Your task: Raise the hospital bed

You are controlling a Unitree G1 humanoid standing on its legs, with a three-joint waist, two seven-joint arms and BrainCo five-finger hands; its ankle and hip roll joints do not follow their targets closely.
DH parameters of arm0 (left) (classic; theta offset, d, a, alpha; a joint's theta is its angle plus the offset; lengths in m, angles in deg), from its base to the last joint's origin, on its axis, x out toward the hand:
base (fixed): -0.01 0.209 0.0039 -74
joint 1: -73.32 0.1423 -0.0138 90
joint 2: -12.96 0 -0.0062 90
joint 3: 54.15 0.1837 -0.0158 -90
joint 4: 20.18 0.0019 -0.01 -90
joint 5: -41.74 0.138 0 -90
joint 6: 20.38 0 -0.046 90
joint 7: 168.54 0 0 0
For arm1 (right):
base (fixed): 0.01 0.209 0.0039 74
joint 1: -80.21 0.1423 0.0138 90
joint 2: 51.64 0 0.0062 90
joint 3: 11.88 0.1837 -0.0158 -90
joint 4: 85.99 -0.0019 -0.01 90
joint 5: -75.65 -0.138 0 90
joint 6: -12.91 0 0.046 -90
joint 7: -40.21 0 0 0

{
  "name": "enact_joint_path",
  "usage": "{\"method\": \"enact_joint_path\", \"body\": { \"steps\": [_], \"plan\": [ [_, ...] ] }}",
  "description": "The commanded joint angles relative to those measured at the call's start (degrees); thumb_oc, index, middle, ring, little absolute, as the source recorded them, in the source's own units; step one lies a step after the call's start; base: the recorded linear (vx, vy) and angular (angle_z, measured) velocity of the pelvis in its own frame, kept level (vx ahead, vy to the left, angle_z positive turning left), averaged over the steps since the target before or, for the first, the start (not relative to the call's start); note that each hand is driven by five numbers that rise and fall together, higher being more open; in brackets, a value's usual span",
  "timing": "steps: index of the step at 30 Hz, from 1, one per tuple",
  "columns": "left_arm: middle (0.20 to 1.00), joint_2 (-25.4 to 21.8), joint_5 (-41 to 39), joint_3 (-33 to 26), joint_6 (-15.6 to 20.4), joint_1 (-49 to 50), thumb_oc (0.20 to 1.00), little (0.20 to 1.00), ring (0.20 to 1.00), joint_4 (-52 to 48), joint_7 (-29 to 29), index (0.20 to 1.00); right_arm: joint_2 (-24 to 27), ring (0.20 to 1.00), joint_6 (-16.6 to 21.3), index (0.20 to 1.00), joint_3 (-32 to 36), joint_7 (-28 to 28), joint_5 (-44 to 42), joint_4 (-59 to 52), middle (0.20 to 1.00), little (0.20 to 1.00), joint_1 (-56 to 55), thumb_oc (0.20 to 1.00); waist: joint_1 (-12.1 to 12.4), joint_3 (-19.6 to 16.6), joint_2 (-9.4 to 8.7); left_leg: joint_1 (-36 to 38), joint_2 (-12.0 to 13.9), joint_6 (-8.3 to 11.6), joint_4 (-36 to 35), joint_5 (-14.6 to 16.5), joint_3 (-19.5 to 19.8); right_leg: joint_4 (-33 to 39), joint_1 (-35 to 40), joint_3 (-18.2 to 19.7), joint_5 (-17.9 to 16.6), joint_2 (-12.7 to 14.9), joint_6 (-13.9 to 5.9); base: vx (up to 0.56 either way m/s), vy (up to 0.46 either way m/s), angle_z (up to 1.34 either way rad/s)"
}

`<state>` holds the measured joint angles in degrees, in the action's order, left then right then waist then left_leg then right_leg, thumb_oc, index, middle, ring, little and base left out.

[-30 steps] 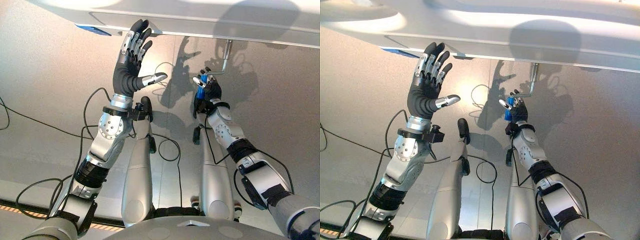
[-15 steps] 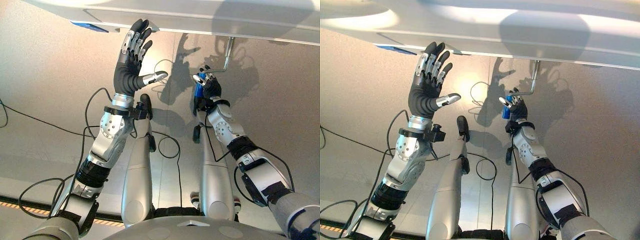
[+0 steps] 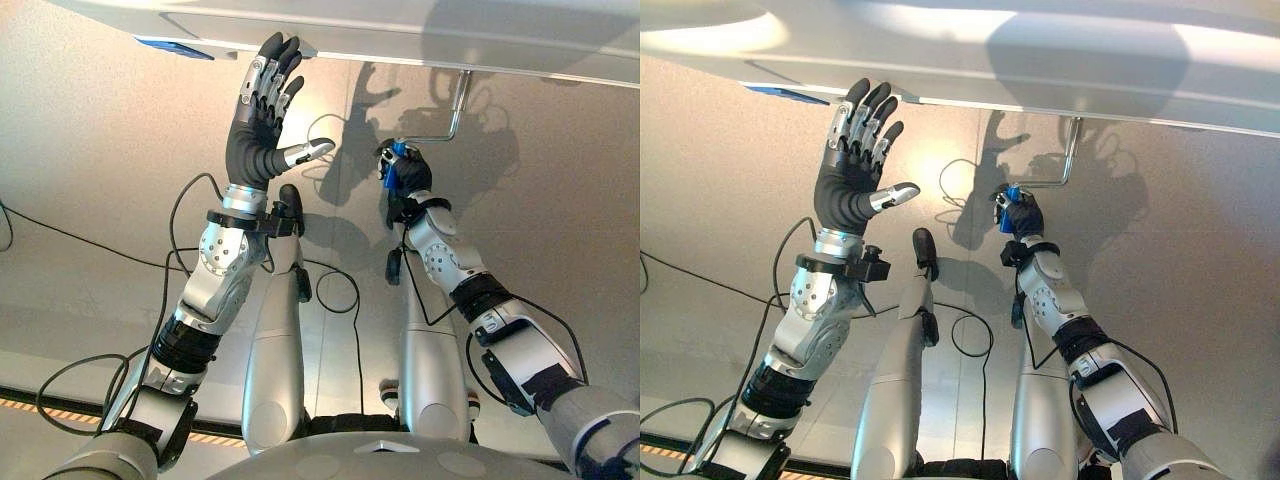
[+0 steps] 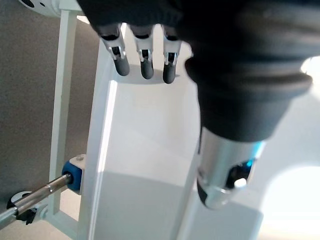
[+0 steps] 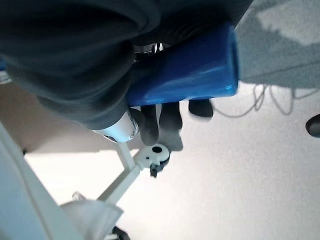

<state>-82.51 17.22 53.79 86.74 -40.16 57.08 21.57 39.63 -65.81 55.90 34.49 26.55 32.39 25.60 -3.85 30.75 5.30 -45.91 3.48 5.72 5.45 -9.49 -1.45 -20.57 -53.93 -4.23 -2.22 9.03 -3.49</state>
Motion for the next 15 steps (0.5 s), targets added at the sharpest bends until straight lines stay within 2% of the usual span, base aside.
{"method": "enact_joint_path", "body": {
  "steps": [1, 8, 15],
  "plan": [
    [1.000, -2.3, 0.0, -0.2, 2.6, -0.2, 1.000, 1.000, 1.000, -6.8, -0.4, 1.000, -0.8, 0.200, 2.0, 0.200, 0.1, 2.7, -2.9, -5.7, 0.200, 0.200, -2.3, 0.200, 0.8, -1.0, -2.39, -0.7, -2.2, -1.31, 6.3, 5.1, -2.2, 9.2, 4.7, 0.5, -4.2, -0.1, -5.11, 0.00, 0.000, 0.00],
    [1.000, -2.6, 0.1, -1.8, 3.3, 1.0, 1.000, 1.000, 1.000, -6.6, -1.6, 1.000, 2.9, 0.200, 5.0, 0.200, 4.2, 6.8, -6.9, -18.5, 0.200, 0.200, -9.8, 0.200, 0.0, -1.0, -2.12, 0.7, -1.8, -0.93, 5.4, 4.6, -2.8, 9.2, 4.9, 1.3, -4.2, -0.6, -5.36, 0.00, 0.000, 0.00],
    [1.000, -2.8, 0.2, -3.2, 3.6, 1.8, 1.000, 1.000, 1.000, -6.8, -2.4, 1.000, 5.0, 0.200, 8.1, 0.200, 10.0, 7.8, -8.3, -26.4, 0.200, 0.200, -14.1, 0.200, -1.0, -1.0, -2.13, 2.4, -0.8, -0.50, 4.3, 4.2, -3.6, 8.6, 5.0, 2.5, -3.9, -1.9, -5.33, -0.01, -0.034, -0.06]
  ]
}}
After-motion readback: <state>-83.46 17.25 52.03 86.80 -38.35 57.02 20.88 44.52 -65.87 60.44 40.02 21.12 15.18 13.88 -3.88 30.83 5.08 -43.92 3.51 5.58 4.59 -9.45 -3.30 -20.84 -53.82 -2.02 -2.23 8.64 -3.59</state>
